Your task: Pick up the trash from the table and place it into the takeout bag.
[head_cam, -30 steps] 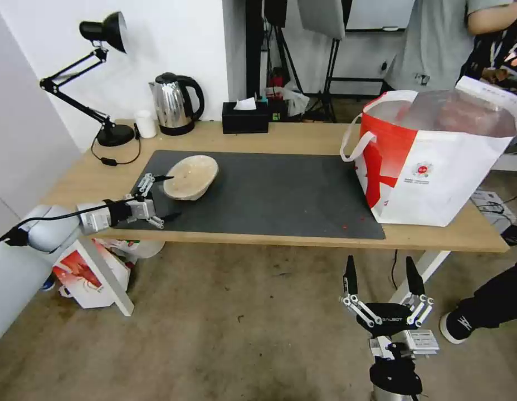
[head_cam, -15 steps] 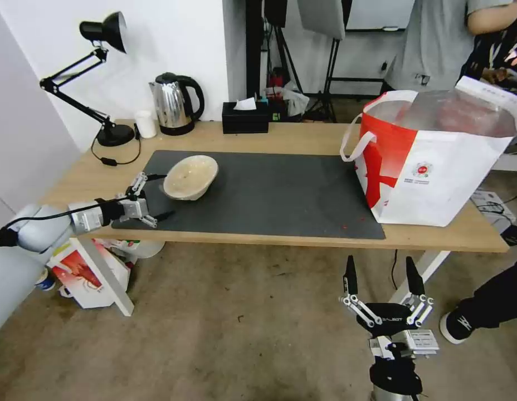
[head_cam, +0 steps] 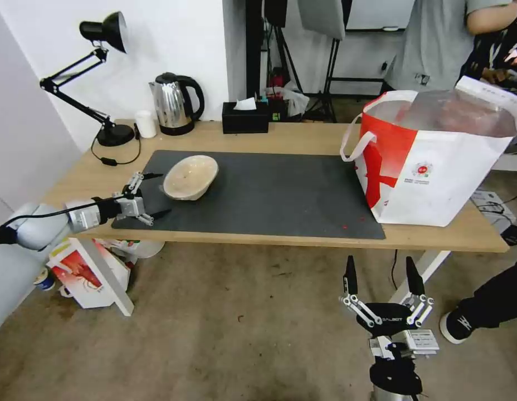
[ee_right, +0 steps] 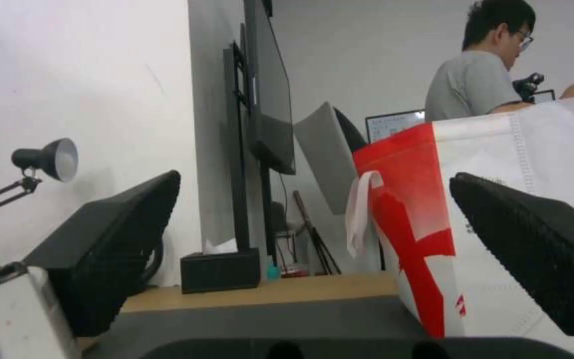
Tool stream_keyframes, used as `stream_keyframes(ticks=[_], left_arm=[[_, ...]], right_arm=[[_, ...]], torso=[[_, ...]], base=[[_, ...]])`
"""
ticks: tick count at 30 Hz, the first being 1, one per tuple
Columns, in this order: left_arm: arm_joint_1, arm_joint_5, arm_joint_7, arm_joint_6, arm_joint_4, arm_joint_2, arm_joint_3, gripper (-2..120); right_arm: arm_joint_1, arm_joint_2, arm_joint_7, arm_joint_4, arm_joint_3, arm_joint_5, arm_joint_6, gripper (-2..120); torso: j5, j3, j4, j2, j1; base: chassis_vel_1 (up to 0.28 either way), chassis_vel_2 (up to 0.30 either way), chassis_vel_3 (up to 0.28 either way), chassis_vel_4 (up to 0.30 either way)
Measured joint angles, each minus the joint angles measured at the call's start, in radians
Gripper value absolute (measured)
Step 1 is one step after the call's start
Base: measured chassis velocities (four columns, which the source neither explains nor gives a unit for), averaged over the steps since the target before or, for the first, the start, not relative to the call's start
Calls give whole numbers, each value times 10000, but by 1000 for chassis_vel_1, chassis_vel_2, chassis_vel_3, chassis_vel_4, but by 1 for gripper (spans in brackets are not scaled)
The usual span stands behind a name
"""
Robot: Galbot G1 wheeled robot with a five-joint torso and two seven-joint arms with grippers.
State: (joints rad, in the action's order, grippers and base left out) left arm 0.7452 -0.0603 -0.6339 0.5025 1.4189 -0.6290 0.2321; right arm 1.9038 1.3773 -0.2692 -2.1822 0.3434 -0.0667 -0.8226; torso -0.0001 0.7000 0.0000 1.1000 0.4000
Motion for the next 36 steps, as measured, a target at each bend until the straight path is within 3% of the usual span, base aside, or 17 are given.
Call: stream_keyframes(ticks=[20, 36], left_arm=[[-620, -346, -1, 115, -590, -332, -248, 100], [-1019, -935, -201, 292, -1625, -860, -461, 97]], right_arm=[[0, 0, 0, 0, 0, 1, 0, 100], [0, -1, 0, 0, 0, 1, 0, 100]], torso=[[0, 1, 0, 0, 1], [3, -1, 0, 4, -1]], base=[[0, 0, 0, 0], [0, 0, 0, 0]])
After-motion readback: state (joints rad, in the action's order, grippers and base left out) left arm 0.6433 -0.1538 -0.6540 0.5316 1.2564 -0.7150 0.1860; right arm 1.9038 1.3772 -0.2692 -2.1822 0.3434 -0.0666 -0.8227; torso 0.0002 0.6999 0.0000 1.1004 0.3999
